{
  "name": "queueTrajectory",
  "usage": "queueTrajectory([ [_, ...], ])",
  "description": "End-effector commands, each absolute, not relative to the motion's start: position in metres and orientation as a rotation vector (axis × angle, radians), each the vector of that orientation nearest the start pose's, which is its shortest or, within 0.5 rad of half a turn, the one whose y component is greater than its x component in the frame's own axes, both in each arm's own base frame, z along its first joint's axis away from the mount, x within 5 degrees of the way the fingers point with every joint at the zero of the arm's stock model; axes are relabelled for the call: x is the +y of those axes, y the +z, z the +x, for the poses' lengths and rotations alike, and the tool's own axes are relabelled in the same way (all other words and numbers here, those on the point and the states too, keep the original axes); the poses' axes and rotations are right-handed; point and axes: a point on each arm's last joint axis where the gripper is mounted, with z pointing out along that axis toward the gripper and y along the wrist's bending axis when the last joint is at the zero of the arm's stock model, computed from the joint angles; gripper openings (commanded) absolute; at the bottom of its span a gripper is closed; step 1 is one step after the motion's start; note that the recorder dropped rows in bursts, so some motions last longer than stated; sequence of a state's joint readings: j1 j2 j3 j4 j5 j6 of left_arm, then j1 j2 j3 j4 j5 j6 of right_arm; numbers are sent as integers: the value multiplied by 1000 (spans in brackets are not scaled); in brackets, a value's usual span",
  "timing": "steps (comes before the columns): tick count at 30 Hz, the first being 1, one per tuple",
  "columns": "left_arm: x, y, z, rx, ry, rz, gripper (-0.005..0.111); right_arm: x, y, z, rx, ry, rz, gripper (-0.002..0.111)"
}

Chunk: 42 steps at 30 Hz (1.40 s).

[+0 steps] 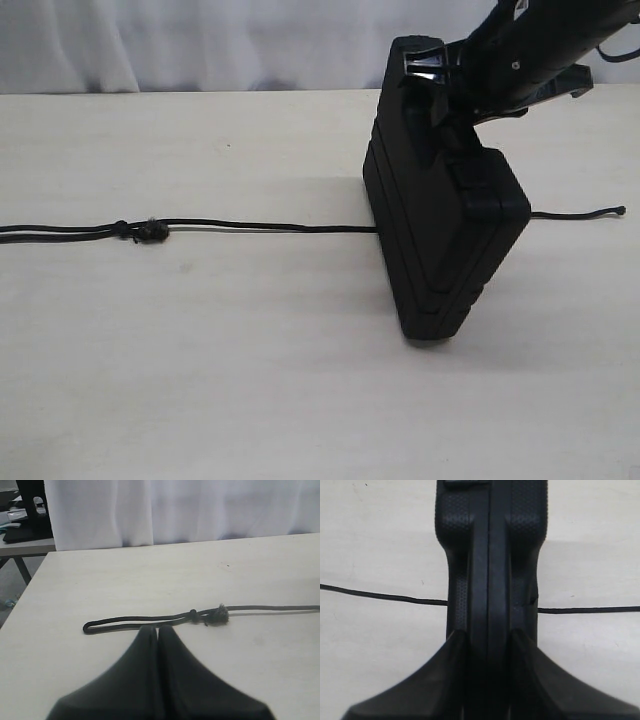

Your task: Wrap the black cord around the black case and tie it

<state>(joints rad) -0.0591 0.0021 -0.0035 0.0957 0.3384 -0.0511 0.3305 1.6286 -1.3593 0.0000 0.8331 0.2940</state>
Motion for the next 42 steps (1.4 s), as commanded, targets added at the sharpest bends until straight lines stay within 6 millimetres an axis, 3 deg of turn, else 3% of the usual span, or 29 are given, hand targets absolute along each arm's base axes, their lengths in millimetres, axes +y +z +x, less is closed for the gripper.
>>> queueTrajectory([
  [1,0,184,54,1808,12,65,0,113,312,334,2558,226,-52,4],
  [22,0,184,54,1808,9,63,0,110,306,327,2711,165,-58,4],
  [28,0,184,54,1808,9,63,0,113,309,336,2771,135,-72,4],
  [35,0,184,54,1808,9,63,0,117,299,350,2861,98,-73,4],
  [42,0,184,54,1808,9,63,0,120,308,356,2811,123,-76,4],
])
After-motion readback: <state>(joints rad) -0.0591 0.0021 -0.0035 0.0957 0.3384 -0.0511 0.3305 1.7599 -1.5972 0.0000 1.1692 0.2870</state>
